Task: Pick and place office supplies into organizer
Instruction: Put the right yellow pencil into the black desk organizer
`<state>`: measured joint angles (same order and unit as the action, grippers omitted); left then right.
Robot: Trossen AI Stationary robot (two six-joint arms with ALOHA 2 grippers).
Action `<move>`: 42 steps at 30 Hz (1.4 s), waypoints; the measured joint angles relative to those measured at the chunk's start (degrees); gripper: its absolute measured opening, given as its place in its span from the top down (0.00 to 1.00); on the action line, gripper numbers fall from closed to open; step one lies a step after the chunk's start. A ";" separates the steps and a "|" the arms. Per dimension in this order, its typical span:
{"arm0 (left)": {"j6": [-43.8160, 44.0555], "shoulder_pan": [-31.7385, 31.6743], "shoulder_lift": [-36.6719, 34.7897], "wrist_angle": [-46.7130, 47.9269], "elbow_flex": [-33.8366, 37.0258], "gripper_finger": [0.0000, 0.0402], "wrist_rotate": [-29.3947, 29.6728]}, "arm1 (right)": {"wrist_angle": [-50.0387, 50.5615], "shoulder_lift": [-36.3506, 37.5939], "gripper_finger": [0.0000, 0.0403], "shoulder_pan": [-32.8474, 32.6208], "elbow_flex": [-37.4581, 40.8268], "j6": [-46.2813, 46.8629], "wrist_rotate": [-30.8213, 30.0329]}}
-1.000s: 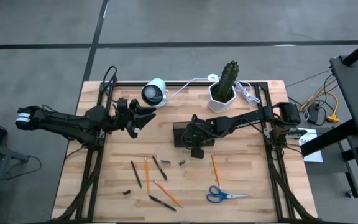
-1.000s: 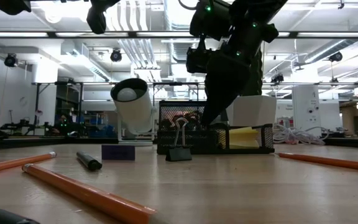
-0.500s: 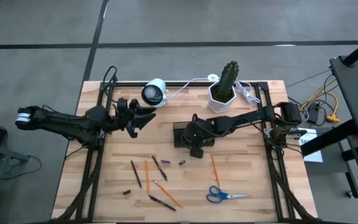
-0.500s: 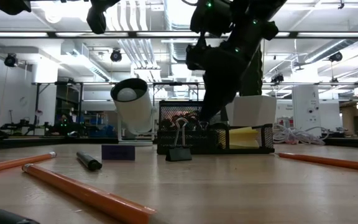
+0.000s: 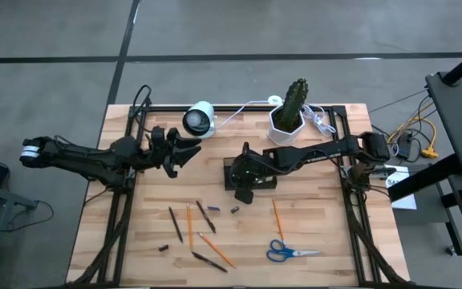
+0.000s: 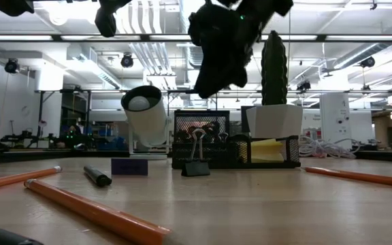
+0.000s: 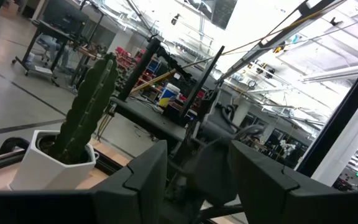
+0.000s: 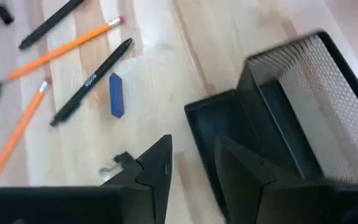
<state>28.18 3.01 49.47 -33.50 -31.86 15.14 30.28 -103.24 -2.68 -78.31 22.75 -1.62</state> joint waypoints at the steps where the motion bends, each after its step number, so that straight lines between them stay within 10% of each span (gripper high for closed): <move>1: 0.01 0.01 0.02 0.00 0.00 0.61 0.00 | 1.99 0.00 0.72 0.01 -1.15 2.35 0.03; 21: 0.02 0.01 0.02 0.04 0.00 0.61 0.00 | 36.37 0.17 0.72 -5.38 -10.05 36.18 2.95; 42: 0.00 0.00 0.02 0.26 0.00 0.61 0.00 | 26.46 19.40 0.57 -14.99 12.92 64.35 -2.15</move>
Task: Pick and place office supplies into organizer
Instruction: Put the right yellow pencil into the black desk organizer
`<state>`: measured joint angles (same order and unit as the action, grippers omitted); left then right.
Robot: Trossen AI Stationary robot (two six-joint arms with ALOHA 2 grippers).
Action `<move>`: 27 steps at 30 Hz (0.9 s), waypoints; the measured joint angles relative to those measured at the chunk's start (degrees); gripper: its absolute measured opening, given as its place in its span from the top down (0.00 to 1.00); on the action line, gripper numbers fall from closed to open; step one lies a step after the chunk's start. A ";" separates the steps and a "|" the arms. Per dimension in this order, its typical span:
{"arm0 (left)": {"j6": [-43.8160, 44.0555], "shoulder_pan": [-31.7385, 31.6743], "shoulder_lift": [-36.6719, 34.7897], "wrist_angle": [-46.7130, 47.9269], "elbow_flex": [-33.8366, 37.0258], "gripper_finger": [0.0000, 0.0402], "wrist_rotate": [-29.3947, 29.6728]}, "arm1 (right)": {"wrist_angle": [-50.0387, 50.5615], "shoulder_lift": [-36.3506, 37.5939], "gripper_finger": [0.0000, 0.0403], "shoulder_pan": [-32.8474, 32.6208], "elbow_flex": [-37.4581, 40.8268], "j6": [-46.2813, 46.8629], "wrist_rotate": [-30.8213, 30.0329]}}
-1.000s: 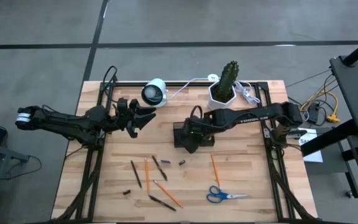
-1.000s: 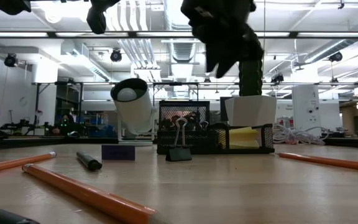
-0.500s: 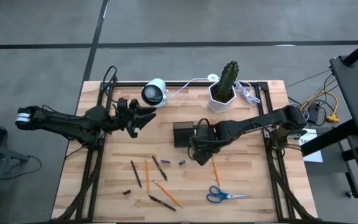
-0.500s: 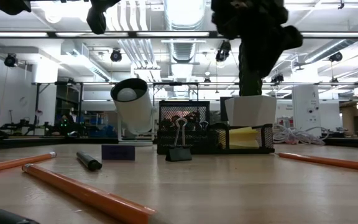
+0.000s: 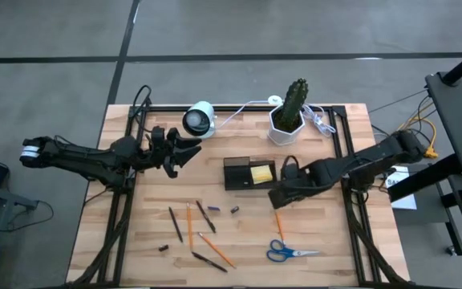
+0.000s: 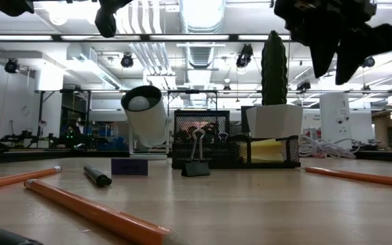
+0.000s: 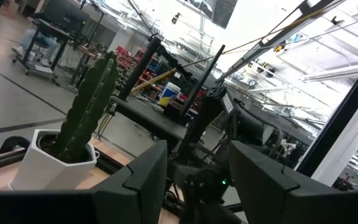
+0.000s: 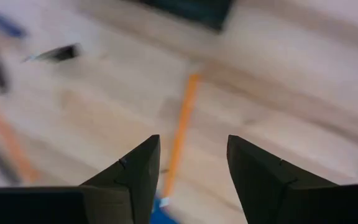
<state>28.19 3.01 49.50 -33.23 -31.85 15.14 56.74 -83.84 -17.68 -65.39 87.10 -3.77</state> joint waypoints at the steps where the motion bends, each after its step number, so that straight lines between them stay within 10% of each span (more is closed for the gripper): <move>1: 0.02 0.00 0.00 0.00 0.01 0.61 0.00 | -3.57 0.55 0.56 -0.40 1.46 -0.04 1.01; 8: 0.00 0.02 0.00 0.00 0.02 0.61 0.00 | -19.28 -0.93 0.55 -1.76 7.09 2.93 2.28; 27: 0.00 0.02 0.00 -0.02 0.09 0.61 0.00 | -6.29 -19.22 0.61 -1.94 -3.63 4.60 2.72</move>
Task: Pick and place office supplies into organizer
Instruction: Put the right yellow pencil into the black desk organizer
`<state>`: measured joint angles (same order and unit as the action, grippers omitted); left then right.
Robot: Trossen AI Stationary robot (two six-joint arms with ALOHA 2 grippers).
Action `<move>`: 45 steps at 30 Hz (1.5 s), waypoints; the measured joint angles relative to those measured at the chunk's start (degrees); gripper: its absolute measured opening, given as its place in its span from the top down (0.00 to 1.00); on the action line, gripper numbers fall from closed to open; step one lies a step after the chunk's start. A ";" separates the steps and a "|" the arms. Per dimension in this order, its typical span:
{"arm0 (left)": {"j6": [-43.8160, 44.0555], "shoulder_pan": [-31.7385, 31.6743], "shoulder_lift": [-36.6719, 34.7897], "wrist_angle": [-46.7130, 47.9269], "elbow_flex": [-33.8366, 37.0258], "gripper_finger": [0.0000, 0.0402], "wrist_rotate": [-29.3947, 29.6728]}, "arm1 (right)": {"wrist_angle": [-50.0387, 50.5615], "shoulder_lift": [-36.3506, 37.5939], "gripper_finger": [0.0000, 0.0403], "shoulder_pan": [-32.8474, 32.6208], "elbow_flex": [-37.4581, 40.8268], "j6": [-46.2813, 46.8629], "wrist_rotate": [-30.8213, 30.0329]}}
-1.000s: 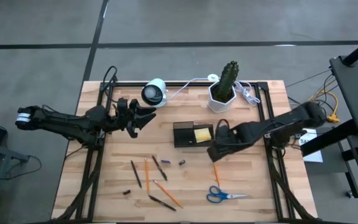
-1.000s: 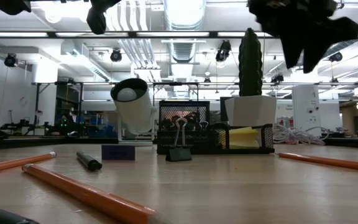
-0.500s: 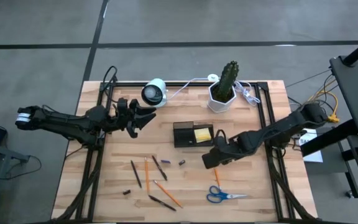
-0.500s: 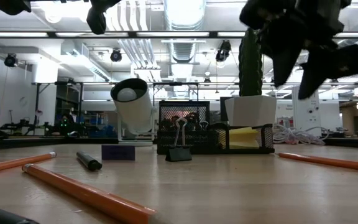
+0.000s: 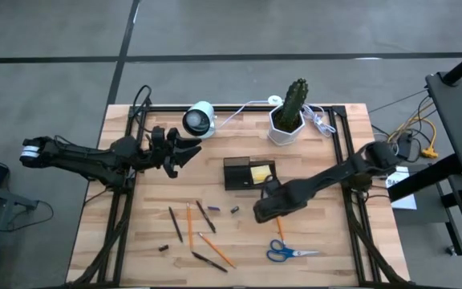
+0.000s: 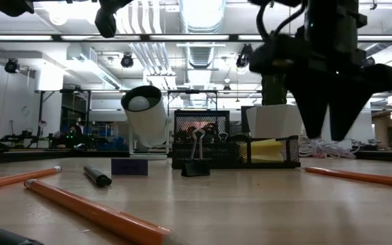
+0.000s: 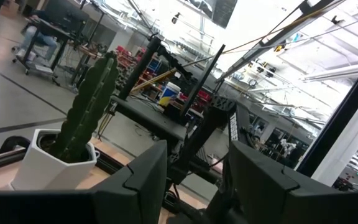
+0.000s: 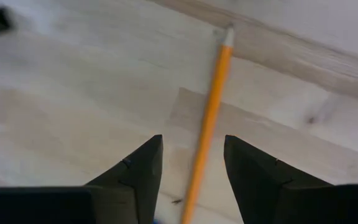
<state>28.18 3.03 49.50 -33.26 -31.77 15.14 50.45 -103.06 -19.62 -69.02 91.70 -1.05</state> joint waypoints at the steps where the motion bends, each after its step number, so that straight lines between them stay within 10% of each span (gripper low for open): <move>1: 0.00 0.00 0.00 -0.02 0.00 0.61 0.00 | 0.94 -0.73 0.62 0.00 -0.49 0.06 0.73; 45: -0.02 -0.01 0.00 -0.04 0.04 0.61 -0.50 | -7.14 -4.69 0.76 -0.74 5.49 2.15 5.63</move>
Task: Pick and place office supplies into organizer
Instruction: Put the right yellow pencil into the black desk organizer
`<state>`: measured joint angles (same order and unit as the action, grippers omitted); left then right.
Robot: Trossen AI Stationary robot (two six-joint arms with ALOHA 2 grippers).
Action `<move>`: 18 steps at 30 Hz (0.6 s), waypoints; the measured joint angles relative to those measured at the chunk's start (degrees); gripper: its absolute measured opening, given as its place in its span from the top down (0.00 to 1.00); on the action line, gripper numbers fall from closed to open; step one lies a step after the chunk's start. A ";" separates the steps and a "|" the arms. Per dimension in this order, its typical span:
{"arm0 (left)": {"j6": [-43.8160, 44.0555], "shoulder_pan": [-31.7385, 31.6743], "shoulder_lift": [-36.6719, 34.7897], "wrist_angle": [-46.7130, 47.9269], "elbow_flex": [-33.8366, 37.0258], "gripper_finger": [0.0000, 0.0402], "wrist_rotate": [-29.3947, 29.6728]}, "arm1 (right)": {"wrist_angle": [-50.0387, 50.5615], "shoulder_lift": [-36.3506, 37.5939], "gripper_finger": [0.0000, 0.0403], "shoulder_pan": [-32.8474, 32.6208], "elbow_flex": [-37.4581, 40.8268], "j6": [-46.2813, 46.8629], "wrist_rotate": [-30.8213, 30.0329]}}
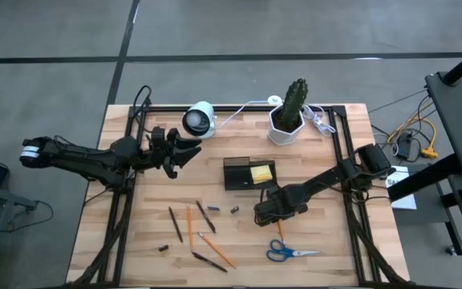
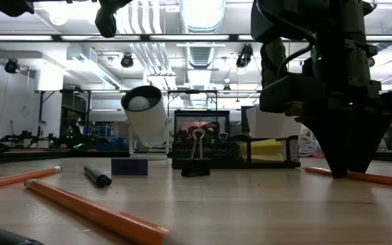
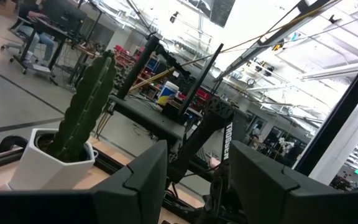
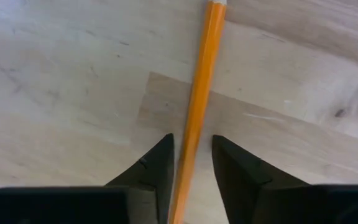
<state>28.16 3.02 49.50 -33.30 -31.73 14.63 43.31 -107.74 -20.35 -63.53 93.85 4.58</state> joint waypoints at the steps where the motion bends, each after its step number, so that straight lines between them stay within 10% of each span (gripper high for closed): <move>1: 0.00 0.00 0.00 0.00 0.00 0.61 0.00 | -0.03 0.00 0.78 -0.20 0.08 -0.26 0.05; 18: -0.03 0.00 0.00 -0.02 0.00 0.61 0.01 | -0.38 -0.11 0.97 -1.38 0.68 -7.06 2.26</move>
<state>28.13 3.02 49.50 -33.32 -31.73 14.64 42.93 -107.85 -21.74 -62.85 86.79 6.84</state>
